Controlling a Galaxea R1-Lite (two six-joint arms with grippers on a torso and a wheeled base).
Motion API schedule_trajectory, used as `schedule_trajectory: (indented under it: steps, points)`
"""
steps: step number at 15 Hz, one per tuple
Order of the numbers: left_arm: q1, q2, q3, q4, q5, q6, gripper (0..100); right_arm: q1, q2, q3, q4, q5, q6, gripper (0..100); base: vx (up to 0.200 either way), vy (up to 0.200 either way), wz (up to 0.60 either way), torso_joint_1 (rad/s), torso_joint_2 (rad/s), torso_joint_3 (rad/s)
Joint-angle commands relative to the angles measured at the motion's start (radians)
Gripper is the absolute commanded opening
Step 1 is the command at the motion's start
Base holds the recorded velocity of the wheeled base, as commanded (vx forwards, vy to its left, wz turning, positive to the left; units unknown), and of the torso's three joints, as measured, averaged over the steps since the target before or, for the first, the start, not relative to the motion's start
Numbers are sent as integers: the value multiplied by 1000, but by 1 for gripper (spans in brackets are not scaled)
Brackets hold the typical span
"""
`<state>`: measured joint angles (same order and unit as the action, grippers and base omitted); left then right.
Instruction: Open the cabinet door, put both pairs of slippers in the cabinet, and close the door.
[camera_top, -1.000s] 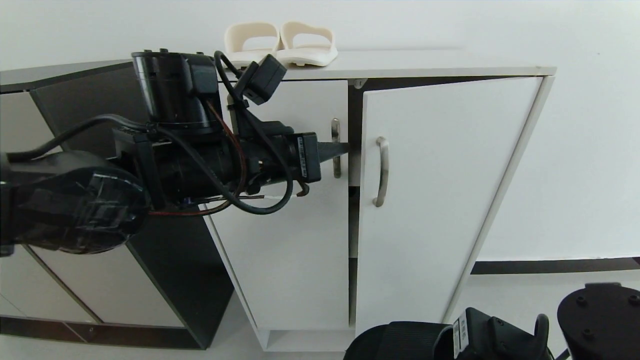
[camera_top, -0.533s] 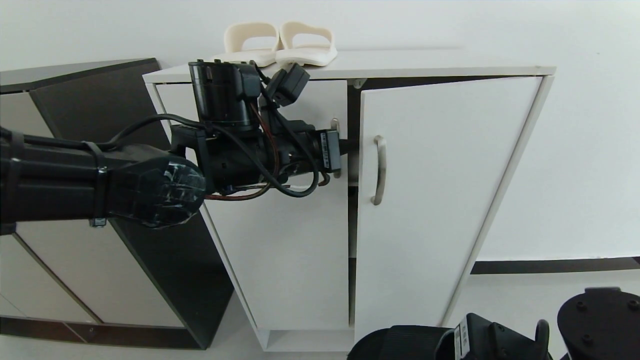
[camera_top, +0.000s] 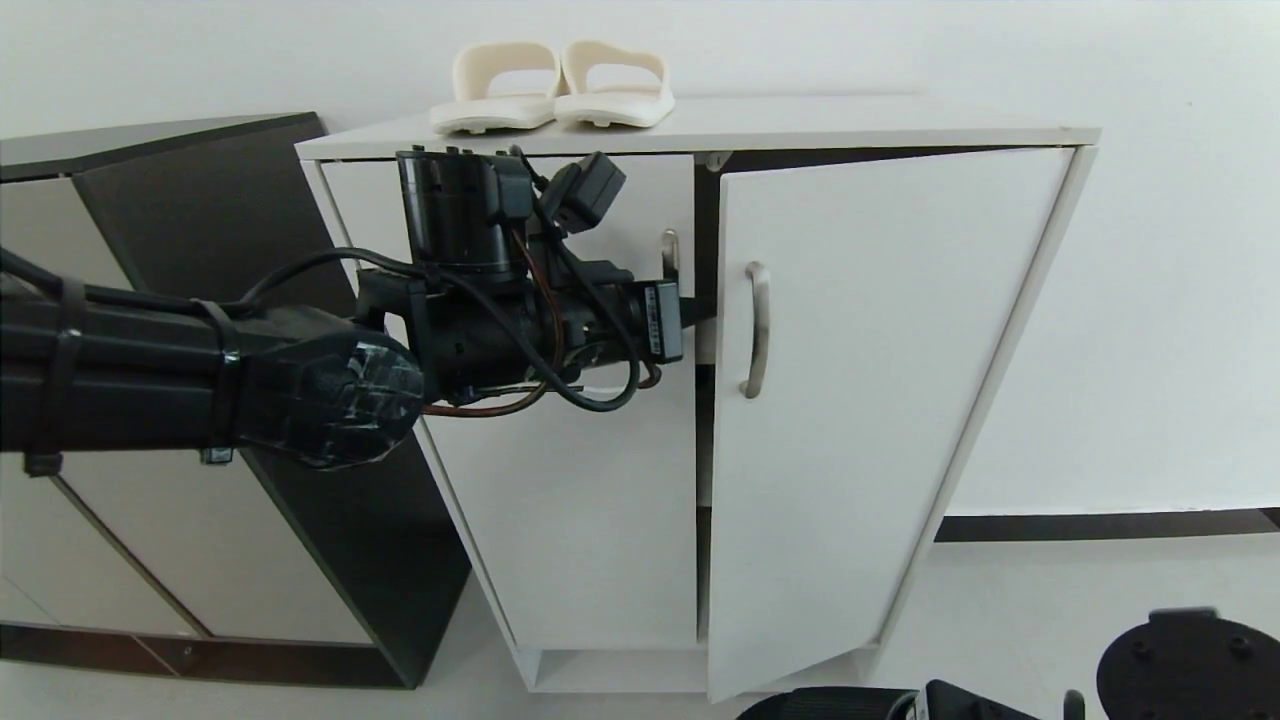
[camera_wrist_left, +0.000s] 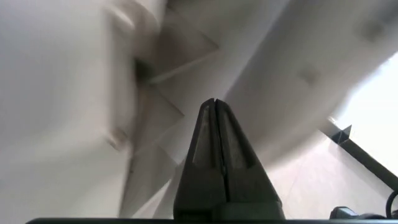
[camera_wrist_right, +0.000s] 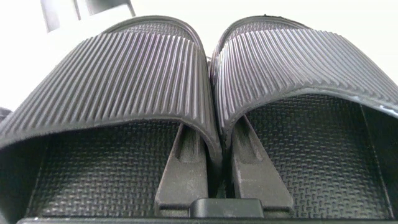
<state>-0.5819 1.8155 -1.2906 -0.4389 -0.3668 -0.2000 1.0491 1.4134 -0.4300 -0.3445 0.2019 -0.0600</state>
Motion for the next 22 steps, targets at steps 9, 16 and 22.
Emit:
schedule_trajectory:
  steps: [9, 16, 22]
  points:
    - [-111, -33, 122, -164, 157, -7, 0, -17, 79, -10, -18, 4, 6, 0, -133, 0, 0, -1, 4, 2]
    - [97, -527, 396, 28, 319, -22, 0, -87, 423, -257, -274, -526, 309, 0, 0, 0, 0, 0, 0, 0]
    - [205, -1070, 516, 526, 767, -18, 0, -228, 559, -369, -341, -883, 307, 0, 0, 0, 0, 0, 0, 0]
